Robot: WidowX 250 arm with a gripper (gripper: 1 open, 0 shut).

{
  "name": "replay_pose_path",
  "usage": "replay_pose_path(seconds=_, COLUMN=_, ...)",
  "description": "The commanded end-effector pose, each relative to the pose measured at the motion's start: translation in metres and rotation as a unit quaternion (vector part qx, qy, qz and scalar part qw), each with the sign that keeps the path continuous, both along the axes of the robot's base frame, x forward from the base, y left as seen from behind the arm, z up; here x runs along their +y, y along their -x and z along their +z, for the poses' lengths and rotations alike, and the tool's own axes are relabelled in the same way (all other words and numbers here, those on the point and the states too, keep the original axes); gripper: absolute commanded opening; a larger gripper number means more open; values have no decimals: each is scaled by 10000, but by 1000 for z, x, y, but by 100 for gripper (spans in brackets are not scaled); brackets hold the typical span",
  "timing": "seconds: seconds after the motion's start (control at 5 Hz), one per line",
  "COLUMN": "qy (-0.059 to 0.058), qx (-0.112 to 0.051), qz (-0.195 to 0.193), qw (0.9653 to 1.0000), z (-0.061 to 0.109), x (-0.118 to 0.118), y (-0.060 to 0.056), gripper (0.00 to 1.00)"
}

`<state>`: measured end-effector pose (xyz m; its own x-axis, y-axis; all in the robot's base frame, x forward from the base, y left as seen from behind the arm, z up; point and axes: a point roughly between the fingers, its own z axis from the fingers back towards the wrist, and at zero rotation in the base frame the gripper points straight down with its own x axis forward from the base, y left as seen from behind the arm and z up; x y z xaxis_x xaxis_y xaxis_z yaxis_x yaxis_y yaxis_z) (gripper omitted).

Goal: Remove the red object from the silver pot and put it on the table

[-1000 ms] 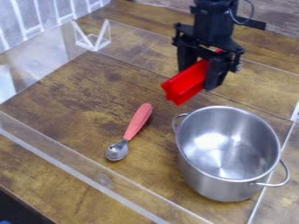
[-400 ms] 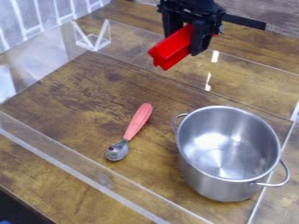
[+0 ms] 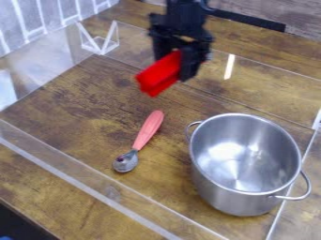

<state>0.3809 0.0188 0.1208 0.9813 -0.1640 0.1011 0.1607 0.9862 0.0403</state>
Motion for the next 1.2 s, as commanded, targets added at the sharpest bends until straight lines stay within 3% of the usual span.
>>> replay_pose_path(seconds=0.0, qy=-84, qx=-351, qz=92, qw=9993, z=14, x=47, y=22, gripper=0)
replay_pose_path(seconds=0.2, qy=-93, qx=-324, qz=755, qw=9966, z=5, x=74, y=41, gripper=0)
replay_pose_path(seconds=0.4, qy=-73, qx=-309, qz=1345, qw=9904, z=-7, x=87, y=47, gripper=0)
replay_pose_path(seconds=0.8, qy=102, qx=-191, qz=1624, qw=9865, z=-41, x=94, y=60, gripper=0)
replay_pose_path(seconds=1.0, qy=202, qx=-157, qz=1474, qw=9887, z=-48, x=99, y=60, gripper=0)
